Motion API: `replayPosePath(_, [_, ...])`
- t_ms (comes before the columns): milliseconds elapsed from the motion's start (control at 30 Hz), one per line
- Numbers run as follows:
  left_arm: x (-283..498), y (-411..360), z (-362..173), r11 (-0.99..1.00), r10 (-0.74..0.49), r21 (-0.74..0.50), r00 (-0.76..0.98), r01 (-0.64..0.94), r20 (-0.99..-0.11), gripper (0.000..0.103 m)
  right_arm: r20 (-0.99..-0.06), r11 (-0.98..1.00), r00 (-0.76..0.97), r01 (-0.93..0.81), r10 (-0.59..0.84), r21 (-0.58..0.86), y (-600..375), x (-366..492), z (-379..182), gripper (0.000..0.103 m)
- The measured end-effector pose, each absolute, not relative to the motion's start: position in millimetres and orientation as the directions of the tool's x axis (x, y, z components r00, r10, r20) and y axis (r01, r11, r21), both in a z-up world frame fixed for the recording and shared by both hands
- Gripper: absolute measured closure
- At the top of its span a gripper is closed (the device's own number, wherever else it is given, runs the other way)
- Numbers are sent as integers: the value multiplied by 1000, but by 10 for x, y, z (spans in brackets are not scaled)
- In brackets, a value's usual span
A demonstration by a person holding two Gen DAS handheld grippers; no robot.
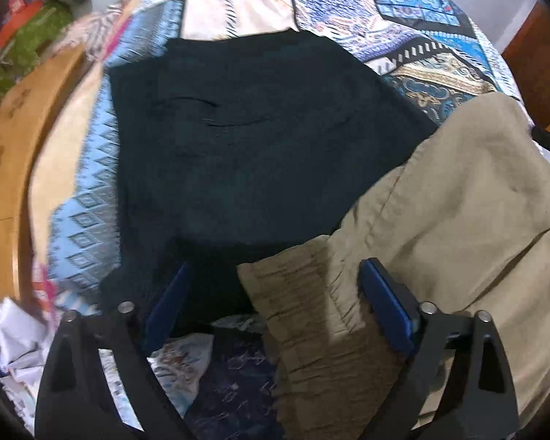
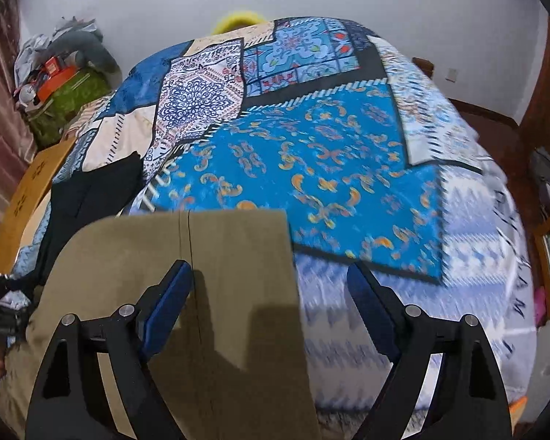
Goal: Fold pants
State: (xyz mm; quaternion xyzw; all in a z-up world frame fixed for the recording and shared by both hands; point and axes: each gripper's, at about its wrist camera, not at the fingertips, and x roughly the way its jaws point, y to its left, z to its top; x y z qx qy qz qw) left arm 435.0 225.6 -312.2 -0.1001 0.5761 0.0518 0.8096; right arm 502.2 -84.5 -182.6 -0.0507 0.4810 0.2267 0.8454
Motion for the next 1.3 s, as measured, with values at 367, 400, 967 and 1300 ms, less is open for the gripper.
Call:
replayPosePath(367, [4307,2216,-3008,966,-69,-158,383,-207,-921,54,-808,904,472,-395,352,164,-751,4991,-1883,86])
replayPosePath(400, [4297,2202,-2967,969,-48,-138,390,-205,-920,56,-809,904,474,-398,346,154,-732,5001,-1876,90])
replayPosePath(967, [3977,2092,-1185,982,132,1,689,-187,-712,59,-580,900,717,-430,387,69,-1020,4480,-220,94])
replayPosePath(1300, [3382,1752,-1085,991,124,59,703,-116,-700,59,-557,879,711,-472,430,76,-1479,3657,-69,94])
